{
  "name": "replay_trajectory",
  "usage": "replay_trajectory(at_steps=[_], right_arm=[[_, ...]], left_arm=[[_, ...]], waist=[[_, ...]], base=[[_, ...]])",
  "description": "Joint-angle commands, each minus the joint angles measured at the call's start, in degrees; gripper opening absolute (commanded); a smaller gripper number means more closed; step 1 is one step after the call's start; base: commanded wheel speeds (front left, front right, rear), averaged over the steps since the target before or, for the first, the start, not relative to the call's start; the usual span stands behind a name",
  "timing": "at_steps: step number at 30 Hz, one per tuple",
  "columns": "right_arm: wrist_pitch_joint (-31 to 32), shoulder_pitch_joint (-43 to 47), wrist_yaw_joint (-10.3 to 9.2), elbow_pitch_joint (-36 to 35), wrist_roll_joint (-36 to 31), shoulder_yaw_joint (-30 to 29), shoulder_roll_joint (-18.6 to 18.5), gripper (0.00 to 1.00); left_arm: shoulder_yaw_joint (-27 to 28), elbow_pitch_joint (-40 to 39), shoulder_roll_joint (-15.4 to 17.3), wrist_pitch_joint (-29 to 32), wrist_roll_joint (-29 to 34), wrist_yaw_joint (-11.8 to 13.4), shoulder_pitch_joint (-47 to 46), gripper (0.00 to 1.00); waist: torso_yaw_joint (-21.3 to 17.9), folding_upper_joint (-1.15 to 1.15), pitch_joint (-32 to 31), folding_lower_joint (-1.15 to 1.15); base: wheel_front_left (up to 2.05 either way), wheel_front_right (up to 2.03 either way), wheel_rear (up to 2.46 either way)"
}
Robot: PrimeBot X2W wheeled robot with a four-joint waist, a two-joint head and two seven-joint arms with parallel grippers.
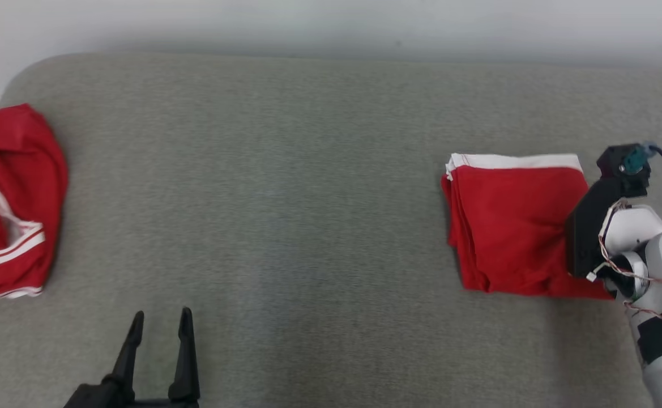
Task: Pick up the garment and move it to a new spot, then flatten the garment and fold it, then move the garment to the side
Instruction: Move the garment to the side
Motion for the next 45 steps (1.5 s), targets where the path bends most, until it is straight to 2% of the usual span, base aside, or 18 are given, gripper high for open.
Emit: replay_trajectory(at_steps=[1,8,16,25,34,45], right_arm=[[-0.33,-0.59,-0.16,-0.51,0.58,0.95,-1.35,0.00],[-4.49,-3.40,-0.16,-2.38,0.55,7.95,-5.92,0.00],[-12.25,-6.38,-0.16,1.32,0.85,11.92,-7.47,0.00],[-21.87,-11.18,-0.16,6.24,-0.09,13.89,-9.86,0.00],[-28.68,-14.71,-0.16,9.92,-0.83,14.93,-13.60,0.00],[-38.04,-17.91,-0.16,12.33,-0.52,20.14,-18.51,0.00]], left_arm=[[0.14,-0.53,-0.02,-0.20,0.59,-0.17,-1.30,1.00],[0.96,-4.06,0.19,-0.19,2.90,-1.17,-4.36,1.00],[-0.78,-7.97,1.93,-0.20,5.00,-1.76,-7.03,1.00],[-3.92,-10.97,4.59,-0.19,6.34,-1.80,-8.83,1.00],[-4.90,-11.95,6.46,-0.08,6.53,-1.84,-9.73,1.00],[-5.21,-12.16,8.01,0.45,6.14,-1.67,-9.89,1.00]], waist=[[-5.72,-0.01,2.60,-0.01],[-14.98,-0.01,6.27,-0.01],[-22.09,-0.01,9.68,-0.01],[-24.53,-0.01,14.16,-0.01],[-25.05,-0.01,16.49,-0.01],[-25.54,-0.01,17.85,-0.01]], base=[[0.00,0.00,0.00],[0.00,0.00,0.00],[0.00,0.00,0.00],[0.00,0.00,0.00],[0.00,0.00,0.00],[0.00,0.00,0.00]])
